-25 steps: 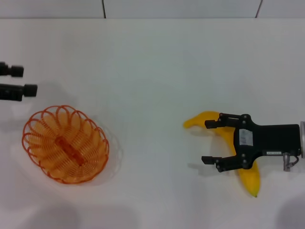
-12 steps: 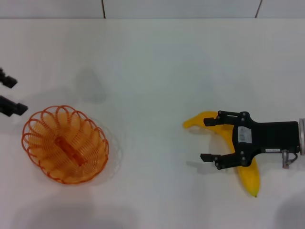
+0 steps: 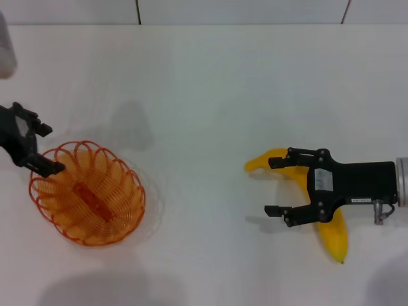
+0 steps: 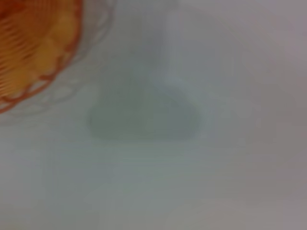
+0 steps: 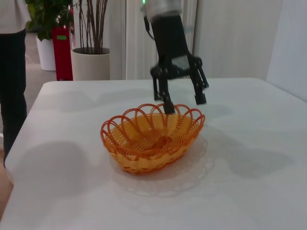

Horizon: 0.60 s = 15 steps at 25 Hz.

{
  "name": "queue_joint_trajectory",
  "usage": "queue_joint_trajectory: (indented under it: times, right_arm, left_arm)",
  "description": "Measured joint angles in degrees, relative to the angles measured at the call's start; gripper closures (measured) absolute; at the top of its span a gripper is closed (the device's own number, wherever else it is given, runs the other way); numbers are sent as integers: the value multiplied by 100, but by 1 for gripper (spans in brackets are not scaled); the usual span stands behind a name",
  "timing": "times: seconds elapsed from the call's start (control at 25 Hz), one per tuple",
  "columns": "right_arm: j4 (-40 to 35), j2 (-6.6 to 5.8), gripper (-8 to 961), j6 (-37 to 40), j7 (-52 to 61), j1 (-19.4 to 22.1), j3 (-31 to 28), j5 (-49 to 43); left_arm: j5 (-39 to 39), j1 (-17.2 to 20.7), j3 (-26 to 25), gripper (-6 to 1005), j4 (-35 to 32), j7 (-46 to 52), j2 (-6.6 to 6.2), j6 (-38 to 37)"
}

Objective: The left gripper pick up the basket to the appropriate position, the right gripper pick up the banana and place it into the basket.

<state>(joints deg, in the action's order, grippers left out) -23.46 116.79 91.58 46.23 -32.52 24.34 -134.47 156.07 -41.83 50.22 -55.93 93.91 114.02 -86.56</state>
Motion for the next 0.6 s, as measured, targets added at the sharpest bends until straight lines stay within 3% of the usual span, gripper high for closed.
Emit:
queue_joint_trajectory:
  times: [0.24,0.6]
  right_arm:
    - [0,-3,60,0,1,-5,0,0]
    - [0,2,60,0,2,-9,0,0]
  left_arm:
    - [29,-68,48,165,173,-125,188,375]
    - [-43,-140,58,171,261,-136,215,349]
